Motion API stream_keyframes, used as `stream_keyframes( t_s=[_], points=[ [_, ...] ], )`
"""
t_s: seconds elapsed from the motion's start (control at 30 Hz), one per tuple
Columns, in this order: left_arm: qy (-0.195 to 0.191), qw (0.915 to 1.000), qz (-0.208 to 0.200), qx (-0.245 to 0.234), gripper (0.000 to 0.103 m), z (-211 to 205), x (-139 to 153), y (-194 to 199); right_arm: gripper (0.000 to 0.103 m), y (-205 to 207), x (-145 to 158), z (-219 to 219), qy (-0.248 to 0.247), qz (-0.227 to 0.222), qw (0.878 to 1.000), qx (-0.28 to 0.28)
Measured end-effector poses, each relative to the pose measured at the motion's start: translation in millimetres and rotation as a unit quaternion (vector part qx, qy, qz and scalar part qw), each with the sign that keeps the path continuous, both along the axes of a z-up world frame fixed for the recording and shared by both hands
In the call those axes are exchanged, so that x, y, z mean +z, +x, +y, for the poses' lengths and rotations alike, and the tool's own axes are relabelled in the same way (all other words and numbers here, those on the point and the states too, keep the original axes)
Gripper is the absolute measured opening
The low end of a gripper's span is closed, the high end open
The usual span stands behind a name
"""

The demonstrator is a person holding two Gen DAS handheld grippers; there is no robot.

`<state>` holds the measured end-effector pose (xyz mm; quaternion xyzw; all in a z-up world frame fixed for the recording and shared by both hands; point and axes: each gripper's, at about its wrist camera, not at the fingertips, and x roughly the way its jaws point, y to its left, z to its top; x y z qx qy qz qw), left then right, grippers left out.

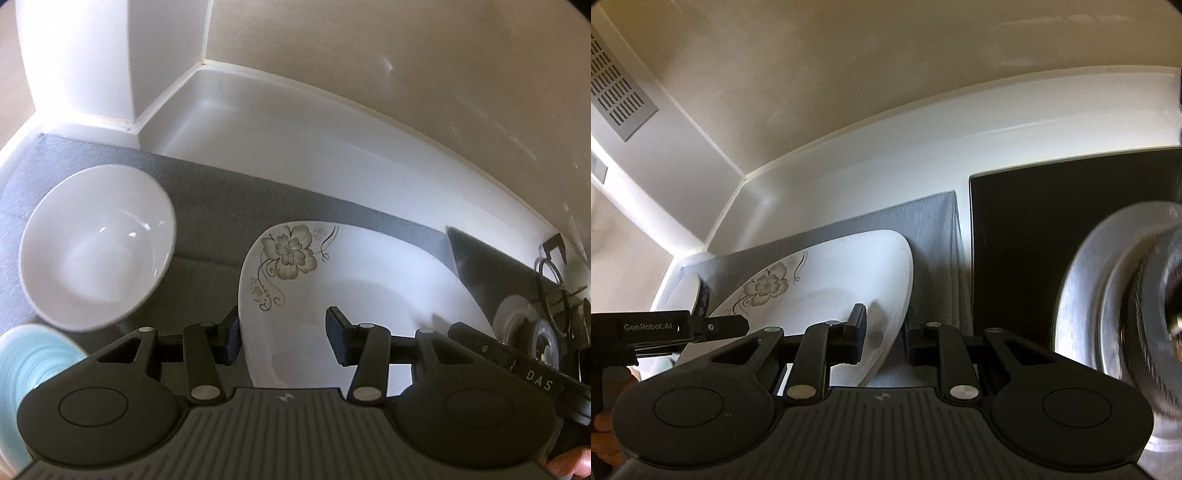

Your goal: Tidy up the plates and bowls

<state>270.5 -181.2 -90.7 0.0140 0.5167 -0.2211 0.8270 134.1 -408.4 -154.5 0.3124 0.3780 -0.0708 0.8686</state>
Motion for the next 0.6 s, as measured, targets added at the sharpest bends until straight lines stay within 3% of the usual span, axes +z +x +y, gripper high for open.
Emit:
stream_keyframes(
  t_s=[0.6],
  points=[
    [-0.002,0.9997,-0.02,-0.015,0.052,22.6,2.5,-33.9,0.022,-59.9,17.5,33.4,-0.01,-0.018,1.0,-0.014]
  ],
)
